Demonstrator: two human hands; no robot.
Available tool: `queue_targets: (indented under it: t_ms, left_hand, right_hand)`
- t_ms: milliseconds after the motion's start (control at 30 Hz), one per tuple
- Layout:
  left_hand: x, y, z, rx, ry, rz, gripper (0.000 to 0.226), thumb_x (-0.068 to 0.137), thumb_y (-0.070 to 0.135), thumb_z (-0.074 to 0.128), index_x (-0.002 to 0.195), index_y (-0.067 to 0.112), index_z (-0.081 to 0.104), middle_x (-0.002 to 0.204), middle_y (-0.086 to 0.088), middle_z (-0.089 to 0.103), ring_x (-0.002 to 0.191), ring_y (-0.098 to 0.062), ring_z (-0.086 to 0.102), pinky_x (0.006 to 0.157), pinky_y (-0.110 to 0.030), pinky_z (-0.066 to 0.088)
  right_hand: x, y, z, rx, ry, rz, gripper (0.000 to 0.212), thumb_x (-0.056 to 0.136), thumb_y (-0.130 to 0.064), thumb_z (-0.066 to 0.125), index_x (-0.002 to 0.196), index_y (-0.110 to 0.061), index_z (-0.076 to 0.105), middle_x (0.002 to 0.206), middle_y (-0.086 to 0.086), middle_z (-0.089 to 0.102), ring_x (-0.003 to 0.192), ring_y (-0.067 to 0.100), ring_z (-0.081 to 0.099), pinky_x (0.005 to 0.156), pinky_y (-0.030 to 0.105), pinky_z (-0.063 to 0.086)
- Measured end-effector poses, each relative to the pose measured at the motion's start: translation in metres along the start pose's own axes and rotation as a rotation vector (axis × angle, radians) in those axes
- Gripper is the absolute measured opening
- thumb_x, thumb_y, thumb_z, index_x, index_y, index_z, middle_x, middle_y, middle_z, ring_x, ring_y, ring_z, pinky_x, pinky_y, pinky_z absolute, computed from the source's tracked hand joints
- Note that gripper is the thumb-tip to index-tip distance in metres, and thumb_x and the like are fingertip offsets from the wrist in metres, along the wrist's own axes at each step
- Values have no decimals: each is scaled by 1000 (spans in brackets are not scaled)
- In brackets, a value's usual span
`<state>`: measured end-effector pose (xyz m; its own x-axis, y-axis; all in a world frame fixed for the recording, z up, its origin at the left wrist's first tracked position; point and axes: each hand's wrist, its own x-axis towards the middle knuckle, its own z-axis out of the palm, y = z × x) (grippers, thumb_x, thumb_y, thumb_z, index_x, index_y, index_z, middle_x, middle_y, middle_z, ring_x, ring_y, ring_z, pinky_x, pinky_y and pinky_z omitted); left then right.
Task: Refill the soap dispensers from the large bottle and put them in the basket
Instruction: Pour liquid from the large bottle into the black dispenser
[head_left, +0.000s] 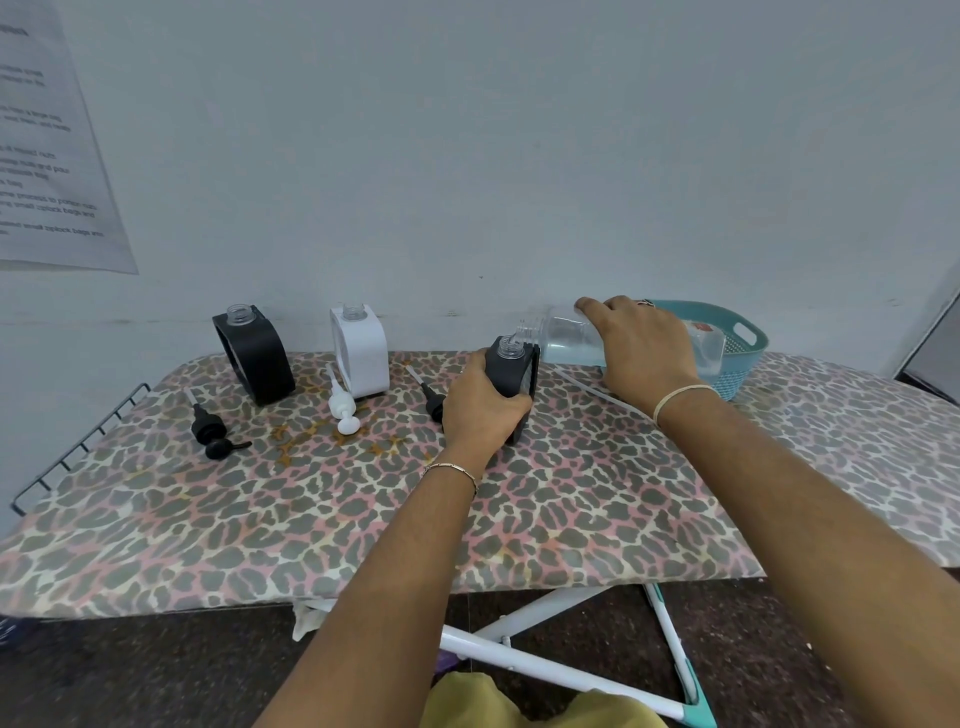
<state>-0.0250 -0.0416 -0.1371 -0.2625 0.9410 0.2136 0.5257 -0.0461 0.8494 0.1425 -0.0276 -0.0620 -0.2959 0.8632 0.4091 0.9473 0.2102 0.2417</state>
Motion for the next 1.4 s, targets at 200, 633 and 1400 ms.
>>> queue_targets:
  t_ms: [200,633,1400]
  left_hand:
    - [1,-1,-3,-12,-24,6,54,71,22,75,121,22,54,108,5,65,93,-15,59,75,-24,43]
    - [5,-2,-10,-53,-106,20,62,75,17,75,131,19,49,119,2,62,103,-15,57,83,-23,43]
    - [16,-13,-14,-152,-191,28,65,70,10,78,129,21,51,116,6,61,109,-17,60,97,-34,50]
  right_hand:
    - [-2,0,-1,2,0,4,69,77,-3,63,139,-21,39,110,9,61,94,30,61,74,37,51]
    - [-1,0,-1,4,3,8,67,77,-2,64,136,-22,41,108,8,62,92,29,62,73,36,50]
    - [-2,0,1,0,6,10,66,76,-2,63,135,-21,41,105,8,61,89,28,61,69,35,48]
